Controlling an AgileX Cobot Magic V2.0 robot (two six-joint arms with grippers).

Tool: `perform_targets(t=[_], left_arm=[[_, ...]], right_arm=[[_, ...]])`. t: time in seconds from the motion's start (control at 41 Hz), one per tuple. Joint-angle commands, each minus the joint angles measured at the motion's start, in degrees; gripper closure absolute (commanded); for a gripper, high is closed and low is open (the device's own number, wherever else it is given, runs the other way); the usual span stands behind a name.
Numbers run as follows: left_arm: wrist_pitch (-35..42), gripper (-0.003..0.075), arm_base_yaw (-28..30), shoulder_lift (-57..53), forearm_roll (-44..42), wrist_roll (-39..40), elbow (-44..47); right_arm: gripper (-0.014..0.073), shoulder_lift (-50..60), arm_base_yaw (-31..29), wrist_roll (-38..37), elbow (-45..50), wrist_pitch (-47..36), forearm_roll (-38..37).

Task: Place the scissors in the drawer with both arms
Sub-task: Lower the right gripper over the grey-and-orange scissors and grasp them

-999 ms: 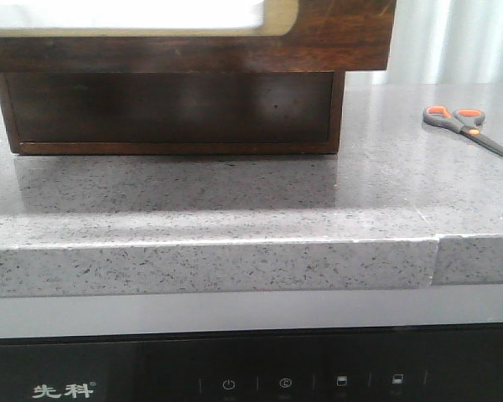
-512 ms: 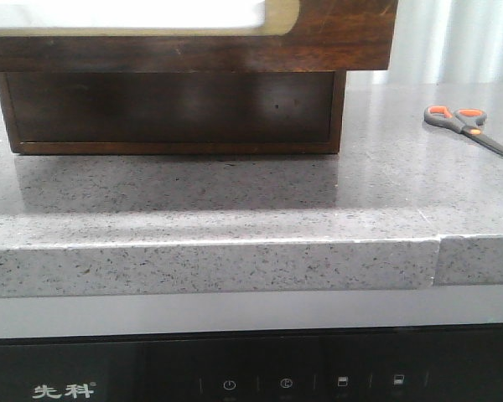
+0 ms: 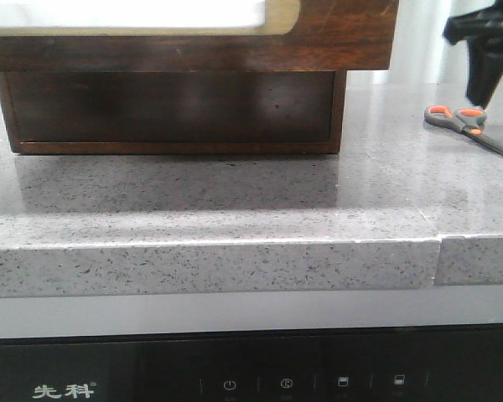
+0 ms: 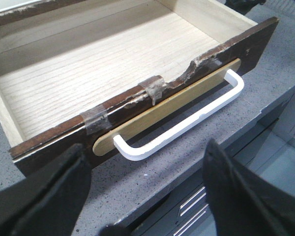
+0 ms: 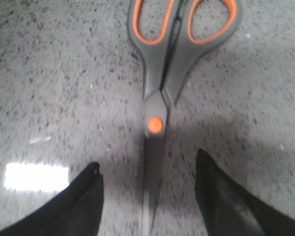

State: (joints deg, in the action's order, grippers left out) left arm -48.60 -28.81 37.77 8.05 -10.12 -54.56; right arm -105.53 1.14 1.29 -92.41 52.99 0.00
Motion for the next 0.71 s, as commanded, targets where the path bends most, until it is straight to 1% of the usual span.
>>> perform_targets(t=[0.0, 0.244, 0.439, 0.487, 0.682], left_arm=[[4.9, 0.0248, -0.4, 0.1, 0.7, 0.6, -2.1], [4.9, 0.0248, -0.4, 0.1, 0.7, 0.6, -2.1], [4.9, 0.0248, -0.4, 0.1, 0.7, 0.6, -2.1], [4.9, 0.0248, -0.4, 0.1, 0.7, 0.6, -2.1], [4.9, 0.0248, -0.4, 0.1, 0.7, 0.6, -2.1]], right_arm=[[0.0163, -0.7, -1.1, 0.3, -5.3, 0.1, 1.9], [0.0189, -7.1, -1.2, 0.3, -11.4, 2.1, 2.3], [0.0246, -9.4, -1.2, 0.3, -13.3, 3.4, 2.3], [0.0279, -9.4, -1.2, 0.3, -13.3, 3.4, 2.3], [0.0463, -9.4, -1.2, 0.3, -13.3, 4.4, 2.2]])
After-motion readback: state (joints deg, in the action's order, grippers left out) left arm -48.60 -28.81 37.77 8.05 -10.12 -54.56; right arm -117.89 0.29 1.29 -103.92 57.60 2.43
